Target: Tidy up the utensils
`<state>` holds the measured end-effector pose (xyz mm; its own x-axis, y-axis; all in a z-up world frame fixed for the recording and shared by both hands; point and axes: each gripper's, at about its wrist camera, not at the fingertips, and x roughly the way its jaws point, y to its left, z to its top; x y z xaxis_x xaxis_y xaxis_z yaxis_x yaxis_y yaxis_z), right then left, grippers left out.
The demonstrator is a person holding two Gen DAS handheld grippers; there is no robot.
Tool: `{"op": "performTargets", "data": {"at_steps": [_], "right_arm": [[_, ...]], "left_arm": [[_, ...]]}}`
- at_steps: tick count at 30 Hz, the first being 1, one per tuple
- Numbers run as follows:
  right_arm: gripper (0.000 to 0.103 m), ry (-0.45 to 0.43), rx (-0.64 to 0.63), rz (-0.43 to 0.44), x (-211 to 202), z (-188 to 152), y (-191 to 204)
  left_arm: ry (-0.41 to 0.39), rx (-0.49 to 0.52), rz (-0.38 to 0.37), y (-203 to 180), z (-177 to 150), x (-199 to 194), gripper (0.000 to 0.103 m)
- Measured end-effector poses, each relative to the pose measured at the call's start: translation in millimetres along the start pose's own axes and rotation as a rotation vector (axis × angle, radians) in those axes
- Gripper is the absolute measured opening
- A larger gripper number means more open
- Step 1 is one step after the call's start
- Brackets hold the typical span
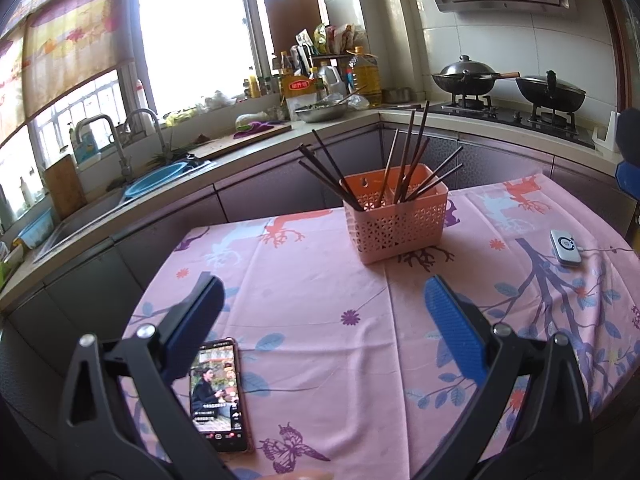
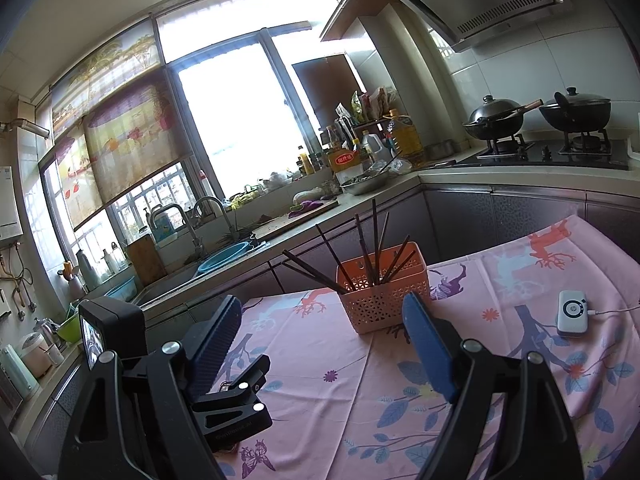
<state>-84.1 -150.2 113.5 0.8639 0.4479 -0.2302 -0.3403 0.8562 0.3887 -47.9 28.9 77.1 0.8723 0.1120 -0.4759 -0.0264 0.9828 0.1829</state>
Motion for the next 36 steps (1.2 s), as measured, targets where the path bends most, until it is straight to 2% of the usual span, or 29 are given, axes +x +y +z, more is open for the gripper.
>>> {"op": "performTargets", "data": {"at_steps": [36], "right_arm": [[0.048, -0.002, -0.003, 0.003, 0.0, 0.5, 2.1]], "left_arm": [[0.001, -0.005, -0.005, -2.8, 0.4, -1.0, 0.096]]}}
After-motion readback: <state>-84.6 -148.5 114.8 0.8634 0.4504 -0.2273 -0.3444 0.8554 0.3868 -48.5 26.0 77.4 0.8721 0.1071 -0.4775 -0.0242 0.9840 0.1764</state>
